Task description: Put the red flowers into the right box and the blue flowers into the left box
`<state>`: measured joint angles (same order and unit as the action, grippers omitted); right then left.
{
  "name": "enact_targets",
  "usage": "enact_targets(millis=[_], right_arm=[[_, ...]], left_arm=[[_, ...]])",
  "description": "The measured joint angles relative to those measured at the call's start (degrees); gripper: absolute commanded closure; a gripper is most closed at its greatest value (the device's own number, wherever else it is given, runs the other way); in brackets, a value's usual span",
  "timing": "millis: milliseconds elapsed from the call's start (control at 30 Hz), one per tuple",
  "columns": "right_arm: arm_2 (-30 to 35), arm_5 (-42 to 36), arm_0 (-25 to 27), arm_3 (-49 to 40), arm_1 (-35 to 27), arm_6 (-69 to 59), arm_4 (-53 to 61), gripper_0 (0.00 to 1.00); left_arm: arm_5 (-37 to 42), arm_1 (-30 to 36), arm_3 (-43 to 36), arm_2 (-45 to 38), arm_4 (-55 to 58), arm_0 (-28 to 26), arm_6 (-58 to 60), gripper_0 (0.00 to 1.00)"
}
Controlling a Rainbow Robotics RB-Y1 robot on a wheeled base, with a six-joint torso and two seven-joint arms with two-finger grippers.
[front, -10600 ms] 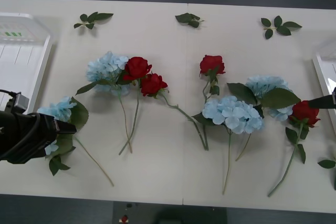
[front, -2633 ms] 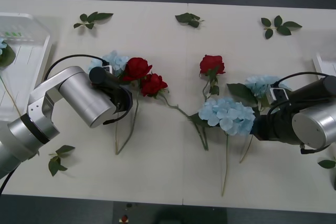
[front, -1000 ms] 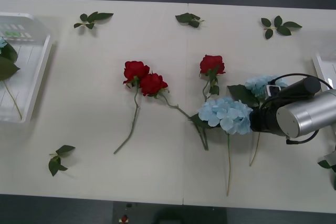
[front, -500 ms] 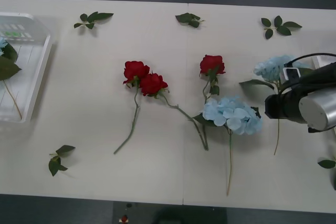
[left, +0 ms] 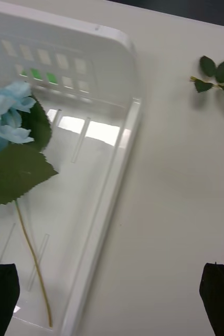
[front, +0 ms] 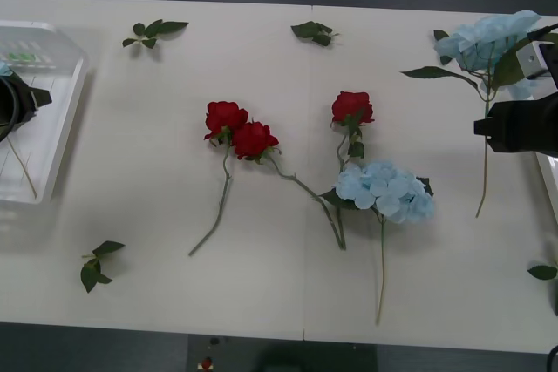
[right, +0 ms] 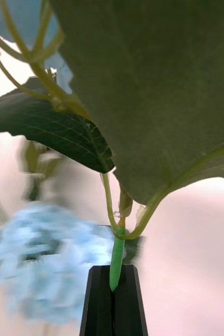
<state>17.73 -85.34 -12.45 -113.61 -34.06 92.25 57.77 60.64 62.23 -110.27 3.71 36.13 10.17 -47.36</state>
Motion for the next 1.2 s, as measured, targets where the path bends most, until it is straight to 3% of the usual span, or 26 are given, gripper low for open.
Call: enact_targets(millis=[233, 400, 633, 867, 1200], right_arm=[[2.12, -1.18, -3.41, 0.17, 4.08, 2.13, 16.68, 1.00], [0.44, 0.09, -6.07, 0.19, 5.41, 2.01, 24.65, 1.00], [-3.53, 8.29, -7.54, 0.20, 5.95, 0.63, 33.78, 1.00], [-7.14, 11.51, -9.52, 0.20, 5.97, 0.63, 36.25, 1.00], [-6.37, 12.11, -15.03, 0.20, 9.24, 5.49, 36.24, 1.00]], left_arm=[[3.14, -7.28, -7.60, 1.29, 0.02, 0.71, 0.32, 0.00], [3.14, -10.86, -7.76, 10.21, -3.41, 5.21, 2.17, 0.00], [3.14, -16.45, -7.75, 20.33, -11.67, 10.04, 11.88, 0.00], [3.14, -18.82, -9.62, 18.24, -7.88, 10.80, 13.53, 0.00], [3.15, -16.59, -19.05, 8.10, 10.68, 10.12, 8.91, 0.00]])
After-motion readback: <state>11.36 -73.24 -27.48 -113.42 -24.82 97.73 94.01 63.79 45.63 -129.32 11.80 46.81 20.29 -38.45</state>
